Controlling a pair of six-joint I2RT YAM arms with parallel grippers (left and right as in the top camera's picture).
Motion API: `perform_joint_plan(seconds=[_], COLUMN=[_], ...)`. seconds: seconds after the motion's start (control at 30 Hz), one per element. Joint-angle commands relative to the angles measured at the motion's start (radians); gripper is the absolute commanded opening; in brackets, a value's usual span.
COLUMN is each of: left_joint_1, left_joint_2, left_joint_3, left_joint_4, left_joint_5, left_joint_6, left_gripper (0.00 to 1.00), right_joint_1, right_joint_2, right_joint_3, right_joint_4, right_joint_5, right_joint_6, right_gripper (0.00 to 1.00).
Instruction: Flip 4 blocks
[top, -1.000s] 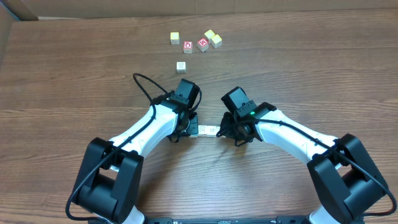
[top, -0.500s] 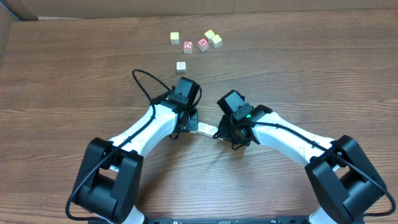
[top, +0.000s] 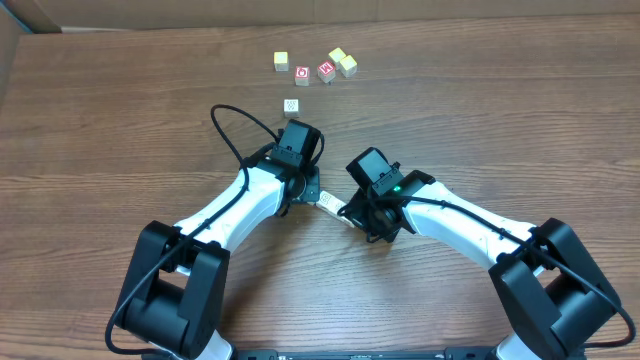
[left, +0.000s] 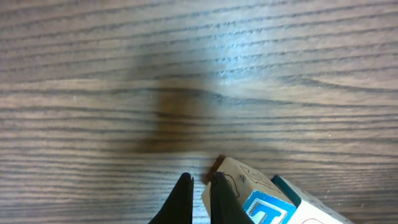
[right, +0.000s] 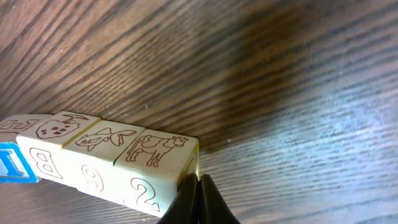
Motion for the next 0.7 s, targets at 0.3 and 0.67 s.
perform_joint_plan(seconds=[0.3,0.67], left_joint_1=[-0.016,-0.014], left_joint_2=[0.014,0.014], left_joint_3=[-0.003,-0.003], left_joint_4=[0.004,-0.009], left_joint_5=[0.069,0.036], left_joint_6=[0.028,0.031], left_gripper=[0.07,0.16], right_joint_1=[0.027,0.027], right_joint_2=[-0.025,-0.025], right_joint_3=[0.018,0.018], right_joint_4=[0.025,0.007], right_joint_5=[-0.045,-0.039], right_joint_6=[0.049,0.049], right_gripper=[0.05,0.09])
